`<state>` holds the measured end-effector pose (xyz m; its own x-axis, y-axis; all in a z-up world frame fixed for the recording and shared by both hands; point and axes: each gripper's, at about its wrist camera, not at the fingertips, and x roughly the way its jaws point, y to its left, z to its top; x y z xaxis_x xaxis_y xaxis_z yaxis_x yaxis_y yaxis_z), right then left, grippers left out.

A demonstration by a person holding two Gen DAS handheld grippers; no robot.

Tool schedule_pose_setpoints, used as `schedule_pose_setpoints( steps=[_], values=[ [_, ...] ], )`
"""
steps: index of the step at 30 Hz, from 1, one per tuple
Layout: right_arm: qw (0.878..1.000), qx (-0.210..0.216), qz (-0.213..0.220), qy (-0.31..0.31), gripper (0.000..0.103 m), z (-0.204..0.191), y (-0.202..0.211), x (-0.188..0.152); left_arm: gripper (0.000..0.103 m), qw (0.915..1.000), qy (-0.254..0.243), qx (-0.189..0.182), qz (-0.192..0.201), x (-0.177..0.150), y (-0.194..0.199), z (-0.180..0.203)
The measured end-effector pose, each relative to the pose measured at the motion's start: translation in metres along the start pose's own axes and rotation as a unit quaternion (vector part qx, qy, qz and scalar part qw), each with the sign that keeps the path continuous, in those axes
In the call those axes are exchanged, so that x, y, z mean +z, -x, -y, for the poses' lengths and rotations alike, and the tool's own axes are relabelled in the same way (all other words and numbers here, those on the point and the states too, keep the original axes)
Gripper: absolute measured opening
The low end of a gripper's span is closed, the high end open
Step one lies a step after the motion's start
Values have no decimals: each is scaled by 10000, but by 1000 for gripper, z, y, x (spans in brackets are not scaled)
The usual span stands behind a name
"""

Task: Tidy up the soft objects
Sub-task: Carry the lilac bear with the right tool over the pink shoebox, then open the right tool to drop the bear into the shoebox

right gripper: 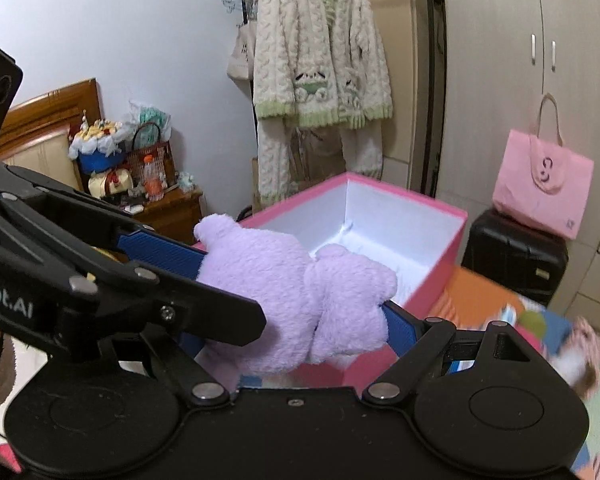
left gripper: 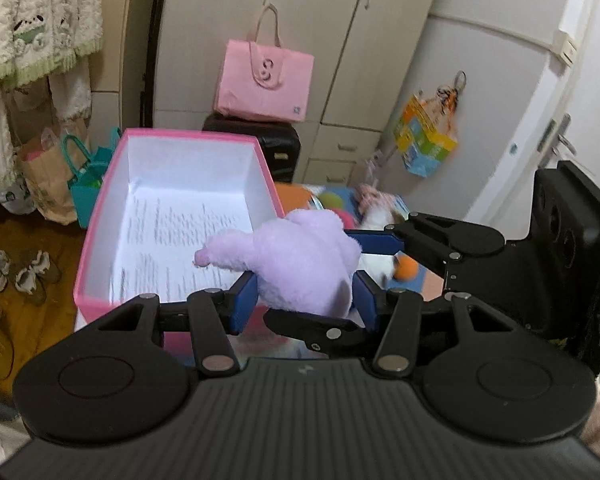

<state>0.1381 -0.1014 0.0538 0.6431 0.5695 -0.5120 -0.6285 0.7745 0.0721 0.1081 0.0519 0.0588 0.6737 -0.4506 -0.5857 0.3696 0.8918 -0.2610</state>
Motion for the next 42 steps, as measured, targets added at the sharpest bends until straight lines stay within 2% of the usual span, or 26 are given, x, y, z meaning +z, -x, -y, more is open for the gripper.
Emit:
schedule_pose_setpoints(
  steps=[4,11,16,21,28,31,36,38,42],
  values=[
    [9999,103,-12,15,90,24,-26,26,50,9999,57,-14,103,27,-19,-18],
    [9981,311,-473,247,90,63,-84,55,50,9993,317,-42,174,56,-69,-56],
    [9939,193,-875,639,90,78,-131,66,50,9977,669,125,-32,71,-113,-81],
    [9855,268,-1407,911,90,93,-166,69,50,9881,1447,-103,-511,76,-153,-118],
    [9668,308,-1984,1584,90,88,-195,71,50,9739,2019,-32,-1037,73,-183,-137],
    [9612,295,-2147,1707,90,88,-204,69,49,9678,2219,3,-1192,73,-192,-143],
    [9559,88,-2206,1939,93,87,-208,66,50,9631,2389,27,-1240,72,-198,-145],
    [9553,-2,-2205,1972,93,87,-208,65,59,9662,2309,-2,-1145,72,-198,-143],
    [9568,-67,-2206,1894,93,90,-204,59,64,9746,1973,61,-1060,73,-191,-134]
  ],
)
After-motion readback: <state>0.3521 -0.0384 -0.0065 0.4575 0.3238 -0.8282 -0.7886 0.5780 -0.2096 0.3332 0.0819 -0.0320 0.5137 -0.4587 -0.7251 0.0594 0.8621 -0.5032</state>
